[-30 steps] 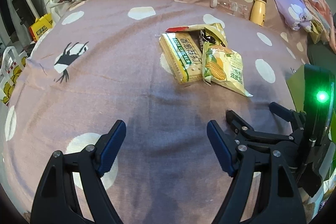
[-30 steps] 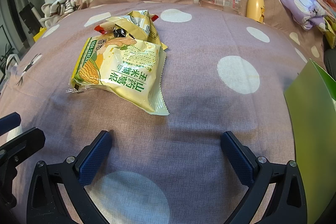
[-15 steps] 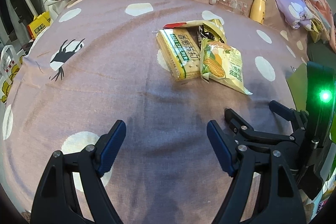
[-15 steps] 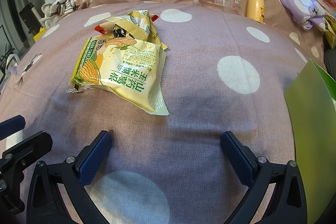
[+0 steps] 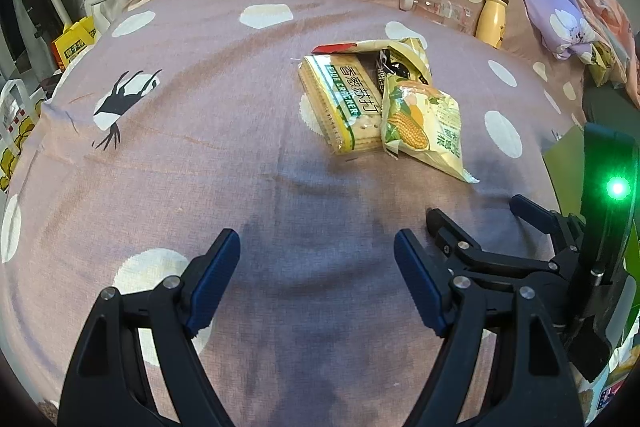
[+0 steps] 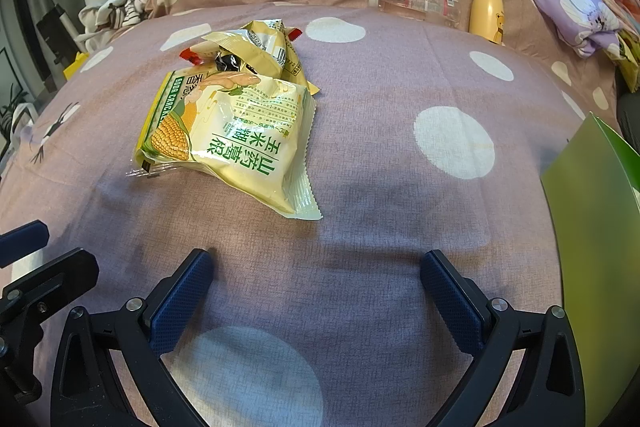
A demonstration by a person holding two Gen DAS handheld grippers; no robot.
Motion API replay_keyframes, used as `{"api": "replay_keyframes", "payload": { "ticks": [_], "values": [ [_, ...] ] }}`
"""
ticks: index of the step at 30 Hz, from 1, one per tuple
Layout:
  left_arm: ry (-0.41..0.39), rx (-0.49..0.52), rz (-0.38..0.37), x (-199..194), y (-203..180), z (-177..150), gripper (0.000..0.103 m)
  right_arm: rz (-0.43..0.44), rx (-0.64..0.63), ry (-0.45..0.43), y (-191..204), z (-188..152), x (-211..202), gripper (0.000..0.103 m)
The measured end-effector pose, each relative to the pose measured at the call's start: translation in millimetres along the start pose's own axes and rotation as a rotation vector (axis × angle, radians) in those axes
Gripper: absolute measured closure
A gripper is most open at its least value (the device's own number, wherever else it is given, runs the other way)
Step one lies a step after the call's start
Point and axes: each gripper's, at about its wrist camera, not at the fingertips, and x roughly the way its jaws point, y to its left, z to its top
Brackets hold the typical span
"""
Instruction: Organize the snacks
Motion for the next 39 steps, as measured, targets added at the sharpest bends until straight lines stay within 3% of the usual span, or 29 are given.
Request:
{"api": "replay_keyframes", "payload": {
  "ticks": [39],
  "values": [
    [0.006,-0.019,-0.009,-1.7,6.3,-0.6,0.024,0.0,0.0,0.0,-0.2,0.0,0.0,0.0]
  ]
}}
